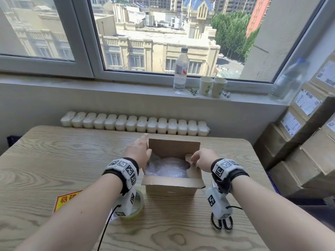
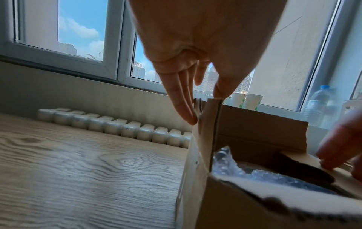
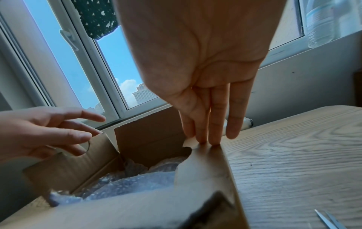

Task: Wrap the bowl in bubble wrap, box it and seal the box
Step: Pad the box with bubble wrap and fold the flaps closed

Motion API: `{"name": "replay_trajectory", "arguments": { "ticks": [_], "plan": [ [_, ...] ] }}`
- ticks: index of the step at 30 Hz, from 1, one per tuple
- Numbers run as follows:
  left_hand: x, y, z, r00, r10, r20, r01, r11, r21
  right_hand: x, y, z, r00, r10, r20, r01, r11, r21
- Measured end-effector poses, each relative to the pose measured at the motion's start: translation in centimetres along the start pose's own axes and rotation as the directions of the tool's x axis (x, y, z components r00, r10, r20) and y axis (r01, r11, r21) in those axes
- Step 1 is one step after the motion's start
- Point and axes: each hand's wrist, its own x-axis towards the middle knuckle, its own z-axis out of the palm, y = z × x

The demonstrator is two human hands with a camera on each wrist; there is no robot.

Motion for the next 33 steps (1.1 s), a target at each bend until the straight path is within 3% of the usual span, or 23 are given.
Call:
{"name": "replay_trajectory", "arguments": {
  "ticks": [5,11,20,24,28,31,33],
  "plan": [
    [0.2,-0.1,-0.1,0.995,0.039,0.094,-0.032,0.996,-0.082,-0.4,-0.5,-0.5,0.999,-0.027,0.031,0.028,0.998,-0.053],
    [0.2,-0.8,0.6,0.959,0.047,0.278,-0.064,0.997,0.053,-0.5,-0.5,-0.1,0.994,-0.02,0.108,0.034,0.991,-0.132],
    [-0.4,-0.5,0.5,0.93,0.081,0.358,-0.139,0.981,0.138,-1.4,-1.0,0.9,0.953,0.015,0.302,0.061,0.969,-0.239],
    [-0.3,-0.8,0.5,0.921,0.086,0.379,-0.138,0.984,0.11,-1.5,-1.1,1.3,0.964,0.008,0.267,0.056,0.971,-0.231],
    [-0.3,-0.8,0.3,0.917,0.096,0.387,-0.122,0.992,0.043,-1.7,-1.3,-0.2,0.974,-0.025,0.226,0.047,0.995,-0.09],
    [-0.4,-0.5,0.0,0.916,0.078,0.394,-0.097,0.995,0.029,-1.1,-0.7,-0.6,0.997,-0.014,0.071,0.012,0.999,0.032],
    [-0.4,-0.3,-0.2,0.913,0.067,0.403,-0.1,0.993,0.06,-0.7,-0.4,-0.3,1.0,0.002,-0.016,-0.002,1.0,0.01]
  ]
}}
